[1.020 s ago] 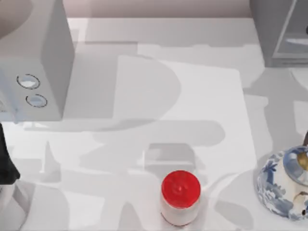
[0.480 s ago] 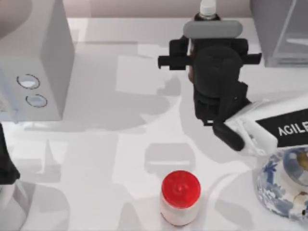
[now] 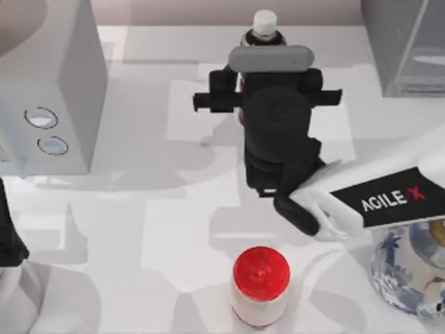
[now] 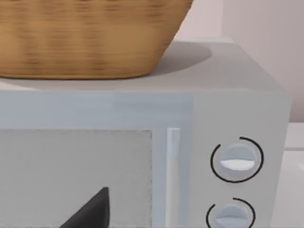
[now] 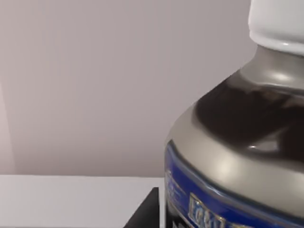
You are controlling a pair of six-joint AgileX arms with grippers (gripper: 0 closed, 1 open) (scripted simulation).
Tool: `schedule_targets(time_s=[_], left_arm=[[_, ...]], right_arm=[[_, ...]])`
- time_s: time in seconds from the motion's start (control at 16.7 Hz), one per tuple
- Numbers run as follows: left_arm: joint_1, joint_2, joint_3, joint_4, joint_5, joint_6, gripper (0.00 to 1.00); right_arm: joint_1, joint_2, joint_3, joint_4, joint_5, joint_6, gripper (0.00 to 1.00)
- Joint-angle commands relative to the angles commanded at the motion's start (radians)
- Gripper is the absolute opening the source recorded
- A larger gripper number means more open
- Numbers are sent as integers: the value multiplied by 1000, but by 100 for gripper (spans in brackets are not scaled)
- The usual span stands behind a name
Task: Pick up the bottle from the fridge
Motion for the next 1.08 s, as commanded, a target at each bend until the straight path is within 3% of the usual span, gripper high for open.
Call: schedule_targets(time_s=[0.84, 1.08], left_arm=[[0, 0, 0, 0, 0, 0, 100], [0, 0, 0, 0, 0, 0, 100]], right_arm=[[-78, 216, 175, 51, -74, -6, 0], [-78, 216, 175, 51, -74, -6, 30]])
